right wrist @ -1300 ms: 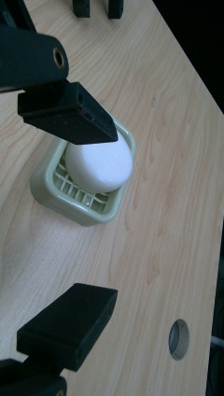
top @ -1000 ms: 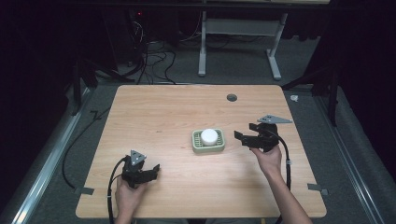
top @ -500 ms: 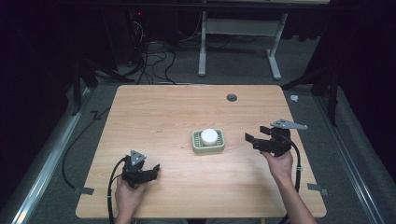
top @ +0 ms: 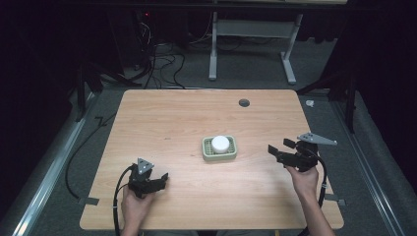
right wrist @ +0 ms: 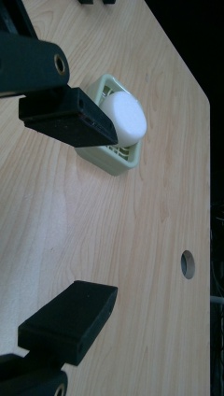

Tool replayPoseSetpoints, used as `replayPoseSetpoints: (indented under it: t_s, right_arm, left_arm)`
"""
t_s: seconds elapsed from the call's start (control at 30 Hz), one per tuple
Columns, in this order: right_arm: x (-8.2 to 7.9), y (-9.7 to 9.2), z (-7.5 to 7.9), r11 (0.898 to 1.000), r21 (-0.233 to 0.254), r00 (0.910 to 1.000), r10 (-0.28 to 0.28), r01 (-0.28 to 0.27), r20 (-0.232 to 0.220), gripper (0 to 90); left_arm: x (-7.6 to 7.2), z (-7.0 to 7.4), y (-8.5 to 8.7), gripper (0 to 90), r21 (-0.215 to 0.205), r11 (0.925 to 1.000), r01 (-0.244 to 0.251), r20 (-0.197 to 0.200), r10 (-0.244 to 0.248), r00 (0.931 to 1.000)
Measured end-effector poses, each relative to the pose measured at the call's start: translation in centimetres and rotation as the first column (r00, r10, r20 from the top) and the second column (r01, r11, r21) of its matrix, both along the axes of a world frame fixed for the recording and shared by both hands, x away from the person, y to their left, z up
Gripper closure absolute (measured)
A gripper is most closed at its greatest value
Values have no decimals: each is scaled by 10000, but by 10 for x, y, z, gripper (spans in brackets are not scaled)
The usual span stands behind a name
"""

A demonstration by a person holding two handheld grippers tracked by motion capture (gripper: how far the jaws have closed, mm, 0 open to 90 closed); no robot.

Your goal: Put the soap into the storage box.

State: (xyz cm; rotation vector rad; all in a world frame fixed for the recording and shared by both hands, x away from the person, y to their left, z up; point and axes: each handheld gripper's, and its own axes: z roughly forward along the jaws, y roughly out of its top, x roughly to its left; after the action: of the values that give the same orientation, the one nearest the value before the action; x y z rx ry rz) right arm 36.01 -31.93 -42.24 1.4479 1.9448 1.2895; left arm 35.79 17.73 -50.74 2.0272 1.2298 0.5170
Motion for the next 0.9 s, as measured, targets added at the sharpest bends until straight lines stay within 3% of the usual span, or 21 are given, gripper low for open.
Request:
replayPoseSetpoints:
  t_s: [0.47,0.9]
  right_arm:
    - [-16,-12,-14,9996,71,9996,-273,273,-4,246]
    - [-24,-13,-30,9992,-256,9992,-325,318,-252,247]
  left_arm:
    - [0,0,0,234,-2,10000,5,-2,-5,10000]
    - [0,0,0,234,-3,10000,4,-3,-4,10000]
